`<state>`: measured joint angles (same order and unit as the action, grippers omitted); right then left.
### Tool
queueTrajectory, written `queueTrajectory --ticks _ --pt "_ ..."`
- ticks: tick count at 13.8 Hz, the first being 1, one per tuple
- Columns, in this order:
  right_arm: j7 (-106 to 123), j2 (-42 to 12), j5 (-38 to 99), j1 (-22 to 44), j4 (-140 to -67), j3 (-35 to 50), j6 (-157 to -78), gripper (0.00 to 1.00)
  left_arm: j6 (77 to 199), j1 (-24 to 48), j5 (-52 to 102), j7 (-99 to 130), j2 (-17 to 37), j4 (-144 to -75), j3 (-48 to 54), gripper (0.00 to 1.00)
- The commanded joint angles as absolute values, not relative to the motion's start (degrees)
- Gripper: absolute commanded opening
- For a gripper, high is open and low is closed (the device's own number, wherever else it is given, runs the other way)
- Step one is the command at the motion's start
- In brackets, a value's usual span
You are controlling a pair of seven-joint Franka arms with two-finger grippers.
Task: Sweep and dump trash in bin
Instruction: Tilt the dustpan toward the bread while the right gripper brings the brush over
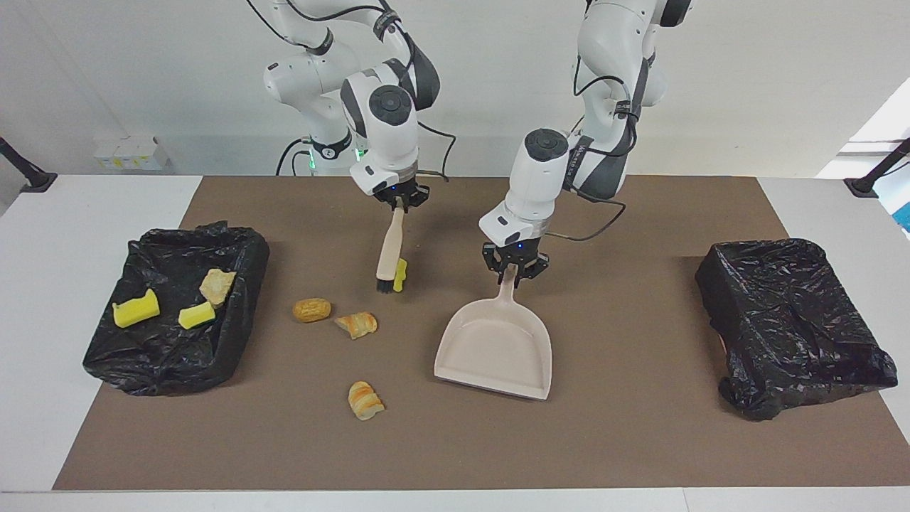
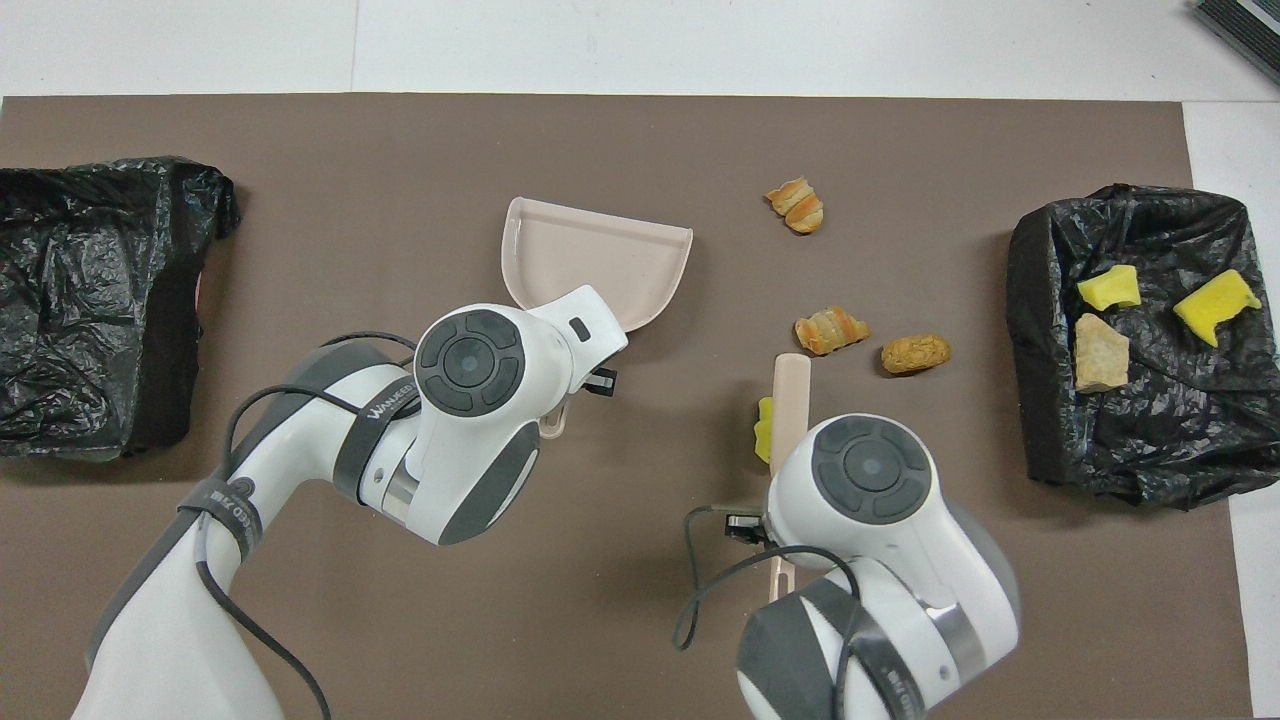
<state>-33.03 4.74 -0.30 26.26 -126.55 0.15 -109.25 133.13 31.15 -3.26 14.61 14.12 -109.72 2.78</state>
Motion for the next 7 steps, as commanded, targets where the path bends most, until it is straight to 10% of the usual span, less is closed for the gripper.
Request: queueTrajectory --ticks 1,7 --pt "-27.80 2.90 -7.18 20.77 -124.28 0.88 -107.23 0.00 128.69 30.50 -8.42 8.29 12.57 -108.81 2.90 0.00" --pt "-11.09 -1.31 -21.07 8.63 -121.47 0.88 -107.57 0.00 117.61 29.44 -10.28 -23.06 8.70 -109.34 2.99 0.00"
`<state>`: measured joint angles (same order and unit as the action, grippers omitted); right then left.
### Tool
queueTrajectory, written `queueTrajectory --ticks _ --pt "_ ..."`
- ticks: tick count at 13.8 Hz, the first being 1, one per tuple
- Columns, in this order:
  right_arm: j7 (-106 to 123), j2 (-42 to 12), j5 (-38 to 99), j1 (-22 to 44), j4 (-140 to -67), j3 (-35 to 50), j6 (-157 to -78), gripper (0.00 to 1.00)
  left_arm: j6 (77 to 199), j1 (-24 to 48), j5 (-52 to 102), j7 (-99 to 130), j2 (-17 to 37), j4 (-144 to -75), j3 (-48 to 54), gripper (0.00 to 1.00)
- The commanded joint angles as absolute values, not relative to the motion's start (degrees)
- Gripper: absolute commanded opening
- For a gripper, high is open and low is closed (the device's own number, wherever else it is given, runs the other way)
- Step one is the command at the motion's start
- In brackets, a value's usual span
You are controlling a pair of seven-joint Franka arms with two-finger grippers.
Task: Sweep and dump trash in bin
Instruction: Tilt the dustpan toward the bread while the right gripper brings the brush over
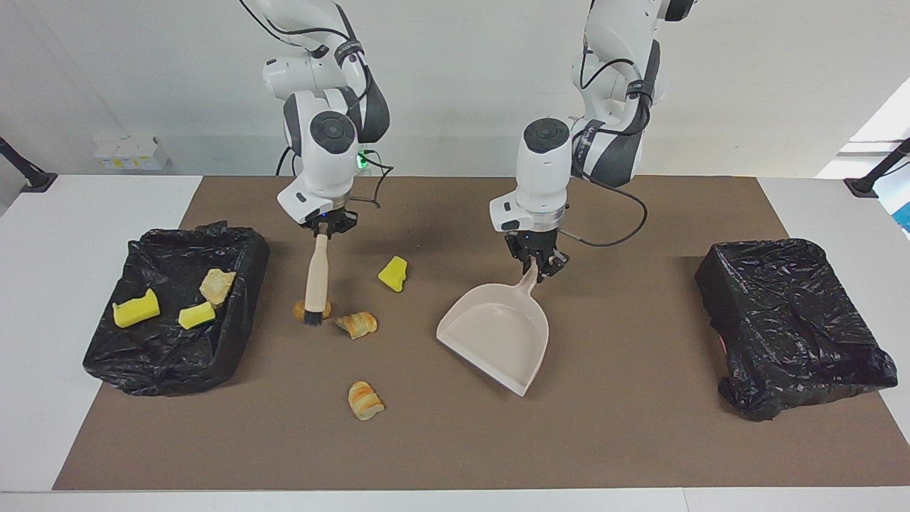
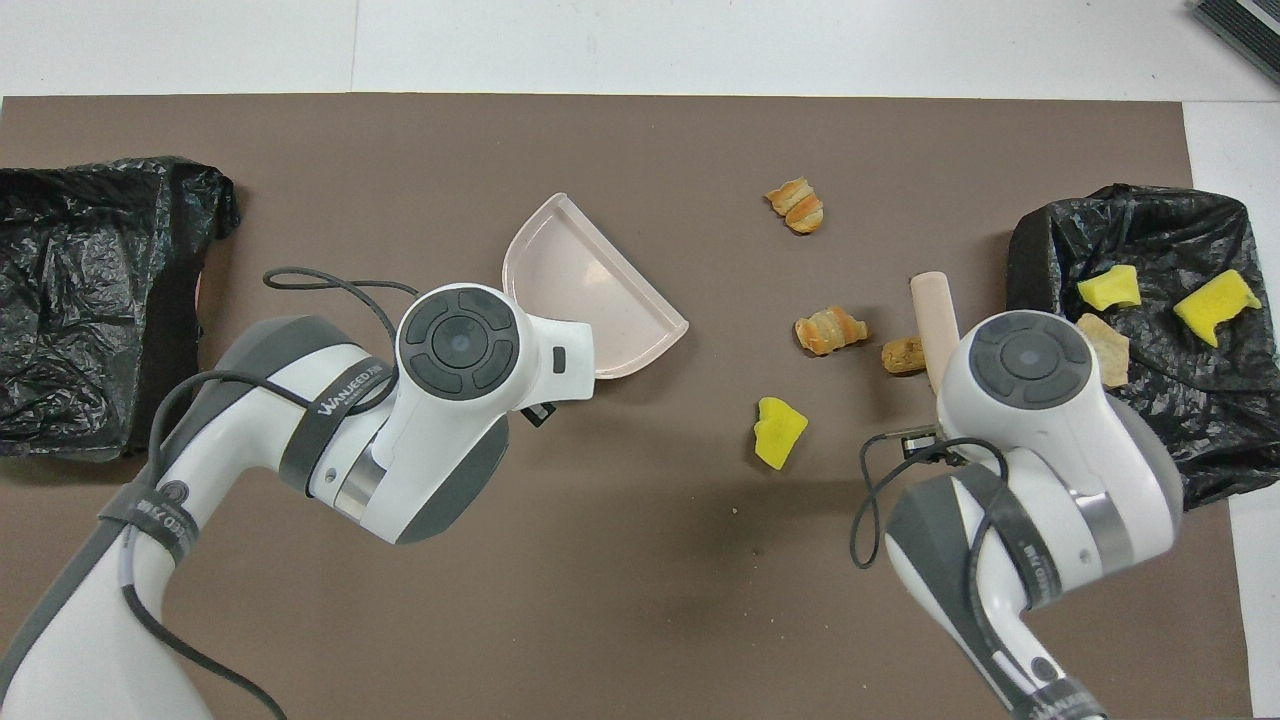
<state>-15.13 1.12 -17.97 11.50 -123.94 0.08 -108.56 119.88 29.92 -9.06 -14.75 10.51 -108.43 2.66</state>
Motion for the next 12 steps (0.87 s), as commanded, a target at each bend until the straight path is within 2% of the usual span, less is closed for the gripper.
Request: queueTrajectory --ticks 1,6,9,12 --pt "-11.07 -2.10 -23.09 7.66 -121.73 0.88 -108.19 0.00 116.81 29.36 -10.28 -29.12 8.53 -109.25 3.08 0.00" --pt "-2.65 -3.25 -23.56 4.66 -123.04 1.14 -109.60 0.00 115.31 31.02 -9.85 -36.21 5.99 -113.27 3.69 0.00" --pt "-1.93 -4.12 -18.75 5.80 -123.49 1.23 -109.69 0.00 115.92 33.31 -9.67 -35.42 2.65 -118.02 3.69 0.00" --pt "-2.55 -4.83 -13.64 7.73 -123.40 1.41 -110.39 0.00 116.28 35.94 -9.58 -29.90 1.58 -121.37 3.69 0.00"
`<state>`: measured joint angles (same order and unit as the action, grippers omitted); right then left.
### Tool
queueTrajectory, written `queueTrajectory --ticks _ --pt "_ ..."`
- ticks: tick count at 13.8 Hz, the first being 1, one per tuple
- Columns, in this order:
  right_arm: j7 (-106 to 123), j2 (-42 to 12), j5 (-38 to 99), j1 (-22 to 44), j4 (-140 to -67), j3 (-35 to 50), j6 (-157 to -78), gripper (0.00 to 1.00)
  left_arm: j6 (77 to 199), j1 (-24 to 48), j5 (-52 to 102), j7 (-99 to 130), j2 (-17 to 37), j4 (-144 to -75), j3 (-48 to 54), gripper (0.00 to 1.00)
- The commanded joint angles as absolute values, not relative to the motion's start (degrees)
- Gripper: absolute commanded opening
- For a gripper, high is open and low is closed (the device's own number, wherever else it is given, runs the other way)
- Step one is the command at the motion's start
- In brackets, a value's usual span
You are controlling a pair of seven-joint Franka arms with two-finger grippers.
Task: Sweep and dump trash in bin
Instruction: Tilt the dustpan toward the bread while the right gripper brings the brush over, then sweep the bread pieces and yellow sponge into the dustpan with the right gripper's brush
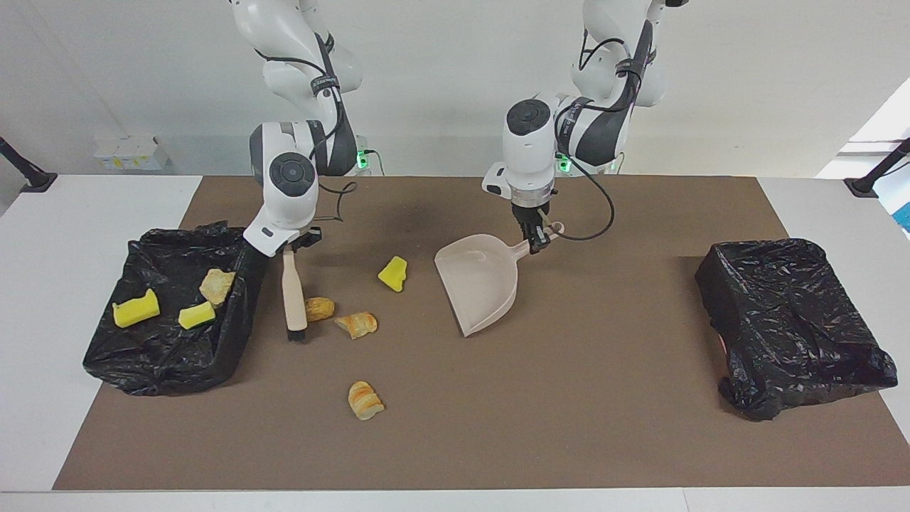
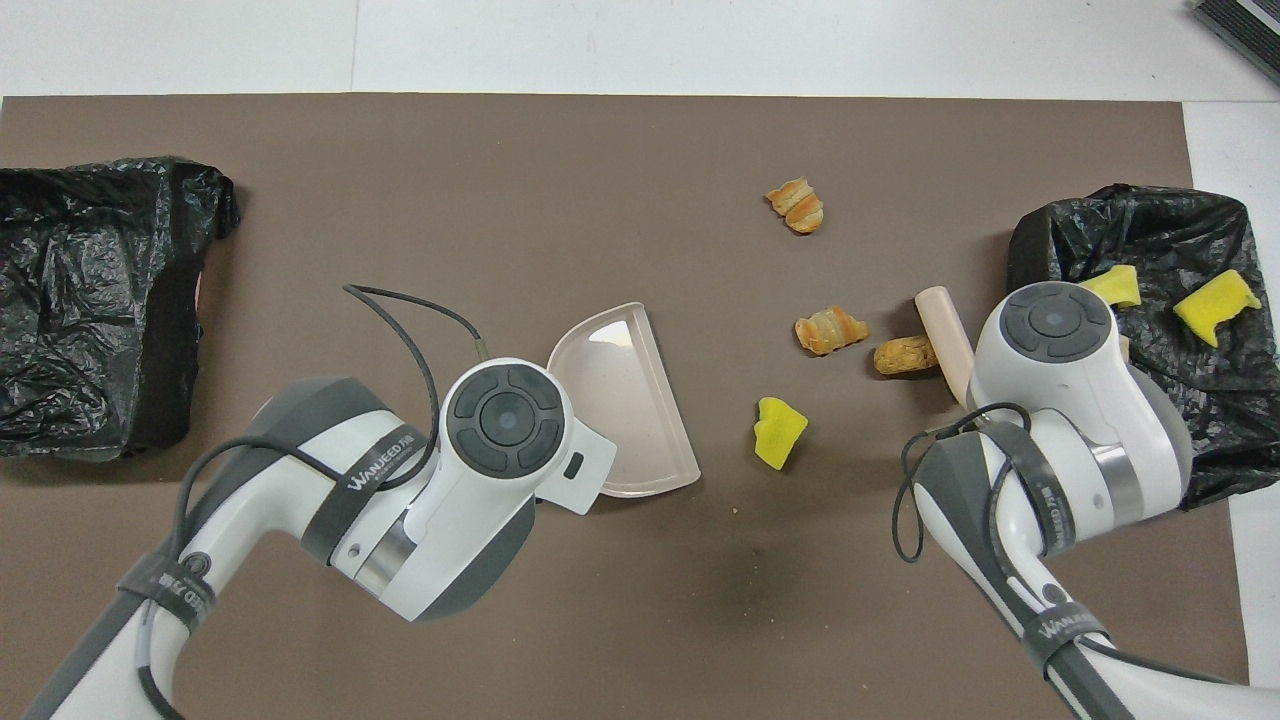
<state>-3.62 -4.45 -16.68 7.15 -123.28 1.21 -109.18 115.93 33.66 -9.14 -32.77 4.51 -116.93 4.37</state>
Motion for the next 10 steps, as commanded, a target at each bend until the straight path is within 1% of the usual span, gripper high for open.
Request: queueTrajectory --ticks 1,4,7,10 --pt "-2.72 -5.18 -10.75 8.17 -123.40 1.49 -110.56 0.00 116.80 36.90 -9.58 -28.06 1.76 -122.25 3.69 0.00" --pt "-6.57 -5.71 -6.78 11.15 -123.31 1.49 -111.36 0.00 117.25 37.00 -9.23 -28.12 1.41 -123.49 3.69 0.00" --pt "-10.71 -6.85 -3.43 15.10 -123.22 1.49 -112.76 0.00 116.63 37.18 -9.23 -28.30 0.71 -124.36 3.69 0.00" --pt "-12.13 -6.77 1.39 19.41 -123.22 1.49 -113.38 0.00 116.46 37.09 -9.14 -28.39 0.53 -124.63 3.69 0.00"
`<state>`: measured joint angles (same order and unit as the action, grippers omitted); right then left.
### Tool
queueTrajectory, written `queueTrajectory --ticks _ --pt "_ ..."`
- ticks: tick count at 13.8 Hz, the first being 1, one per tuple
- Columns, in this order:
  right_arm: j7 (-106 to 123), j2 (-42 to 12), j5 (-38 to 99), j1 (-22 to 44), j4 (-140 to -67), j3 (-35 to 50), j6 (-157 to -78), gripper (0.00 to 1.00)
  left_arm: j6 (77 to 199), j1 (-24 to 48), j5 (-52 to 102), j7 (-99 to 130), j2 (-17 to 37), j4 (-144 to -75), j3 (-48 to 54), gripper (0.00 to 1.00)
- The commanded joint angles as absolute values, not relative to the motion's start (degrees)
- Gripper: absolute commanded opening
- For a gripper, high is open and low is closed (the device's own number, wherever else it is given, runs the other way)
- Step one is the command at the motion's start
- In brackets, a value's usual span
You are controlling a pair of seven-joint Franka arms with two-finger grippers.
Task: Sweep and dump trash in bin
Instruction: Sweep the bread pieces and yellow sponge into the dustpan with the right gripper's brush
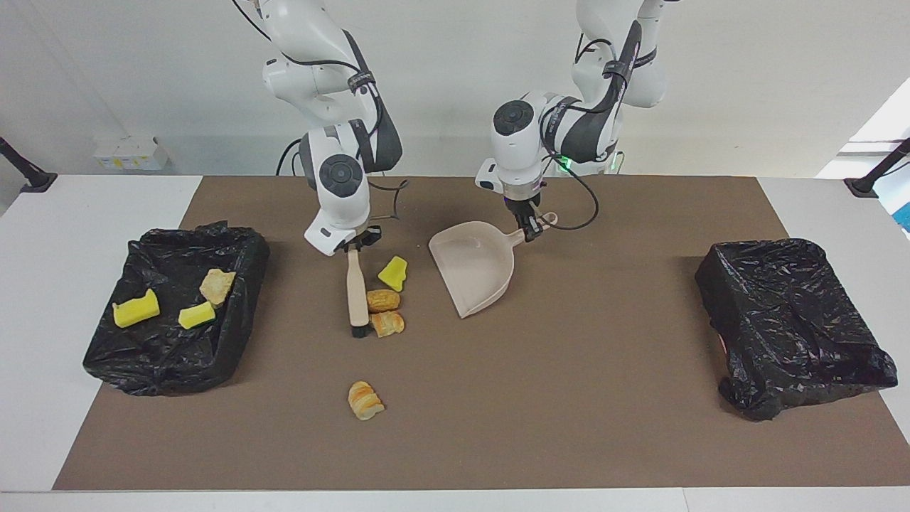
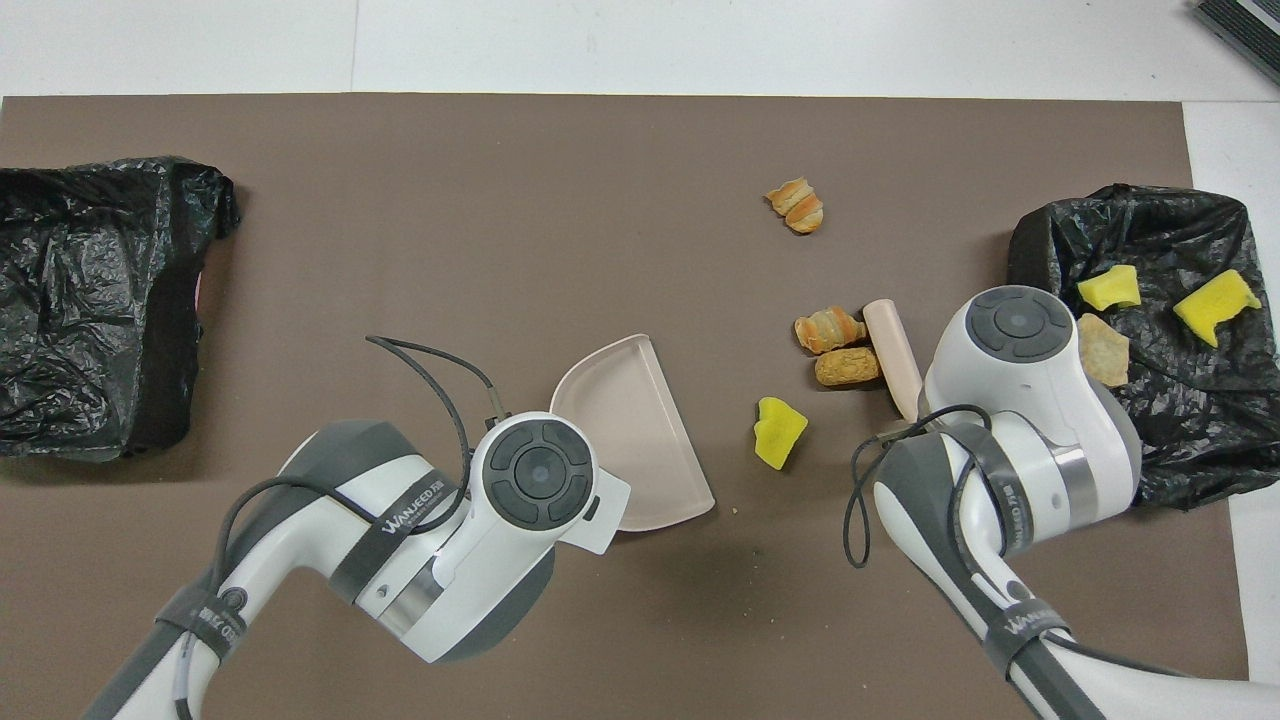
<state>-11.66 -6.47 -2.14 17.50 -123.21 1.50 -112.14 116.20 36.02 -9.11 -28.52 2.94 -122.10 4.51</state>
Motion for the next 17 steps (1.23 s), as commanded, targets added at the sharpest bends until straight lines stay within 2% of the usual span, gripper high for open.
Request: queueTrajectory --ticks 1,4,6,9,13,15,17 --pt "-12.30 -6.51 2.36 21.69 -123.40 1.58 -113.47 0.00 116.46 37.09 -9.14 -28.39 0.53 -124.63 3.69 0.00" --pt "-12.83 -6.33 5.26 27.76 -123.49 1.58 -116.18 0.00 116.01 37.09 -9.23 -28.56 0.53 -124.54 3.69 0.00" --pt "-11.17 -6.33 10.79 29.18 -123.22 1.58 -116.98 0.00 116.19 36.65 -9.23 -28.65 0.61 -124.54 3.60 0.00" --pt "-10.55 -6.42 14.05 29.18 -121.56 1.58 -115.14 0.00 116.63 36.39 -9.23 -28.65 0.79 -124.45 3.52 0.00" --pt "-11.34 -5.80 12.49 27.86 -116.56 0.53 -105.50 0.00 117.16 36.30 -9.23 -28.65 1.05 -124.28 3.43 0.00" --pt "-11.51 -6.06 4.27 25.85 -113.13 0.44 -101.18 0.00 117.25 35.86 -9.23 -28.65 1.05 -124.19 3.34 0.00" --pt "-11.17 -6.85 -0.94 23.66 -111.89 0.44 -100.55 0.00 117.25 35.77 -9.23 -28.65 1.14 -124.10 3.34 0.00"
